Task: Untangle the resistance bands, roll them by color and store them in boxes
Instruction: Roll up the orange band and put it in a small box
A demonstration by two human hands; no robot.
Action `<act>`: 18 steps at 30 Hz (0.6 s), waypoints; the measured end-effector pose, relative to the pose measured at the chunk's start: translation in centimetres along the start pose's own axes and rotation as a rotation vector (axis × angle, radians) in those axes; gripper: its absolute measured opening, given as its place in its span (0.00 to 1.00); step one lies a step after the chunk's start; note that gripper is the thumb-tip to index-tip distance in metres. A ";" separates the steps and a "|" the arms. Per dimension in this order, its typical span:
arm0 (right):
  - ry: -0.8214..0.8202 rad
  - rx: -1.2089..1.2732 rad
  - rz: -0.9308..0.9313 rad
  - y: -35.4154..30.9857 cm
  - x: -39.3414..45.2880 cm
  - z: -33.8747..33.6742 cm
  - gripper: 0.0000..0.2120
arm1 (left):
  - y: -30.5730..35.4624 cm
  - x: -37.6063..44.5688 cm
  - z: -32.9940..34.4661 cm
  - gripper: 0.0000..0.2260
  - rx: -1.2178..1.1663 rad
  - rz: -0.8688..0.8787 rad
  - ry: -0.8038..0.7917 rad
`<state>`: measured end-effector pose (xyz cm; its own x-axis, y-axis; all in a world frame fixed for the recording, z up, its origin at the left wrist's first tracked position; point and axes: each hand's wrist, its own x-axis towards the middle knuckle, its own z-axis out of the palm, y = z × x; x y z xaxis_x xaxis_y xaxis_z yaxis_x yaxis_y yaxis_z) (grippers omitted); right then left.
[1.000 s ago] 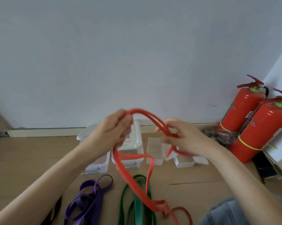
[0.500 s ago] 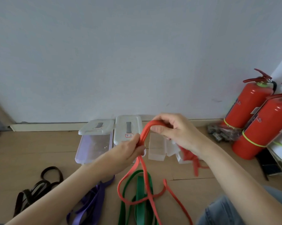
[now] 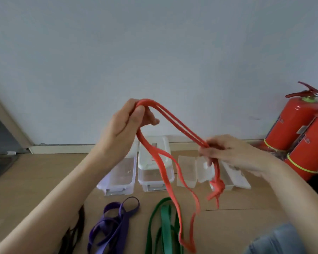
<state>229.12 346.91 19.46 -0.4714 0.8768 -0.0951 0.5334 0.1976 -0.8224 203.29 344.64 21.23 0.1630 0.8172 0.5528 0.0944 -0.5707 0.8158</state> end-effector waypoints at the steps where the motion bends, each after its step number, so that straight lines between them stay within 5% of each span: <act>1: -0.132 -0.138 0.078 0.1 0.0 0.5 0.04 | 0.2 -0.2 0.2 0.09 -0.018 -0.063 -0.050; 4: -0.206 -0.196 0.130 0.1 0.4 2.4 0.17 | -1.0 -1.8 2.3 0.10 0.150 -0.283 -0.291; 6: -0.148 -0.012 0.034 -0.6 0.8 3.4 0.25 | -2.0 -2.8 3.7 0.10 0.324 -0.245 -0.467; 8: -0.157 0.069 -0.054 -1.1 1.0 3.9 0.20 | -2.4 -3.0 4.5 0.10 0.382 -0.188 -0.541; 12: -0.143 0.122 -0.074 -1.7 0.5 3.6 0.02 | -3.4 -2.9 4.1 0.08 0.371 -0.210 -0.502; 18: 0.086 0.427 -0.218 -1.9 0.3 3.0 0.11 | -7.1 -4.8 4.4 0.08 0.496 -0.230 -0.421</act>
<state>225.86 345.51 19.29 -0.4708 0.8715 0.1374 0.0844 0.1995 -0.9762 206.15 344.42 11.99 0.4437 0.8779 0.1802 0.5936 -0.4385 0.6748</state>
